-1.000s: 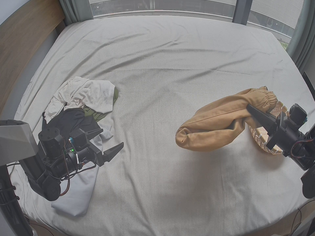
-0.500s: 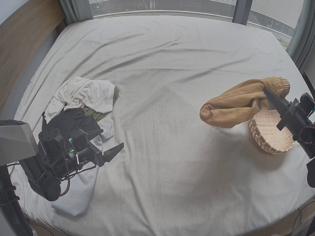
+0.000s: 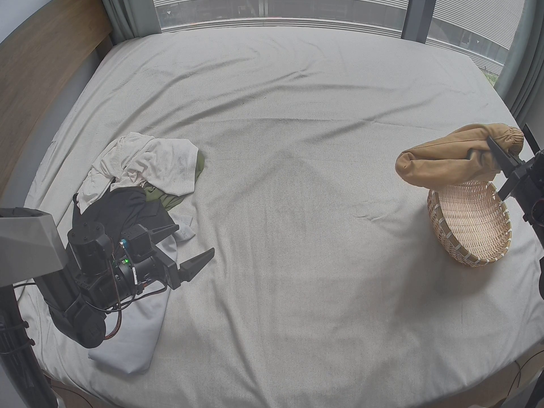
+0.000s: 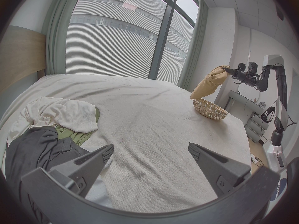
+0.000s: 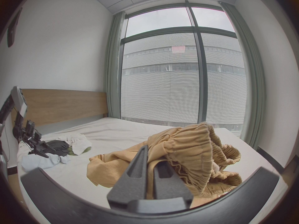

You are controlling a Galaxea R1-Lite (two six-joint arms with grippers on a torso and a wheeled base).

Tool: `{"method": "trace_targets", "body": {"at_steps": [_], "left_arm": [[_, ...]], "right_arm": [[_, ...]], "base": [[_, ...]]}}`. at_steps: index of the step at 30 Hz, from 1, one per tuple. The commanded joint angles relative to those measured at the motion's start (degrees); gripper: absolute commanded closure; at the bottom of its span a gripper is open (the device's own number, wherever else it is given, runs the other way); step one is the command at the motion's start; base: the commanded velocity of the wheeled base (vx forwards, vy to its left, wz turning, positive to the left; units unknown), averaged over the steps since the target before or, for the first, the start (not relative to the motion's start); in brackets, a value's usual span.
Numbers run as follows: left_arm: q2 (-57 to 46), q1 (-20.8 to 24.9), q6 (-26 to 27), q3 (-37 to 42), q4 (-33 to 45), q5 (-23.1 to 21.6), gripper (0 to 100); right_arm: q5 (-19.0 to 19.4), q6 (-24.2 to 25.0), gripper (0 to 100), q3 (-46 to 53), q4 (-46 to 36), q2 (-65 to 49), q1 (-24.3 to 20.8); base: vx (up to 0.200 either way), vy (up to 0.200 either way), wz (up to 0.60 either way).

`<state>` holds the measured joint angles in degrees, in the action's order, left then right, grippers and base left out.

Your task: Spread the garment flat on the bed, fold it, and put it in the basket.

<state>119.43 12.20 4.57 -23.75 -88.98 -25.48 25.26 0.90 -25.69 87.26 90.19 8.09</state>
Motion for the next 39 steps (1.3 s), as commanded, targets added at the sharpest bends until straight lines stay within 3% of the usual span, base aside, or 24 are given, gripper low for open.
{"method": "trace_targets", "body": {"at_steps": [1,7,22,23,34,39], "left_arm": [[0.5,0.1,0.1,0.0,-0.1,0.0,0],[0.5,0.1,0.1,0.0,-0.1,0.0,0],[0.5,0.1,0.2,0.0,-0.1,0.0,0],[0.5,0.1,0.2,0.0,-0.1,0.0,0],[0.5,0.1,0.2,0.0,-0.1,0.0,0],[0.5,0.2,0.3,0.0,-0.1,0.0,0]], "right_arm": [[0.1,-1.5,100,-1.7,-3.2,0.3,4.1],[0.1,-2.5,100,-1.7,-4.6,0.6,7.0],[0.2,-4.2,100,-0.1,-8.0,1.1,8.9],[0.2,-4.2,0,-0.1,-8.2,1.2,9.0],[0.2,-4.9,0,-1.5,-10.2,0.8,12.6],[0.3,-4.9,0,-2.3,-11.9,0.3,12.1]], "base": [[0.000,0.000,0.00],[0.000,0.000,0.00],[0.000,0.000,0.00],[0.000,0.000,0.00],[0.000,0.000,0.00],[0.000,0.000,0.00]]}}
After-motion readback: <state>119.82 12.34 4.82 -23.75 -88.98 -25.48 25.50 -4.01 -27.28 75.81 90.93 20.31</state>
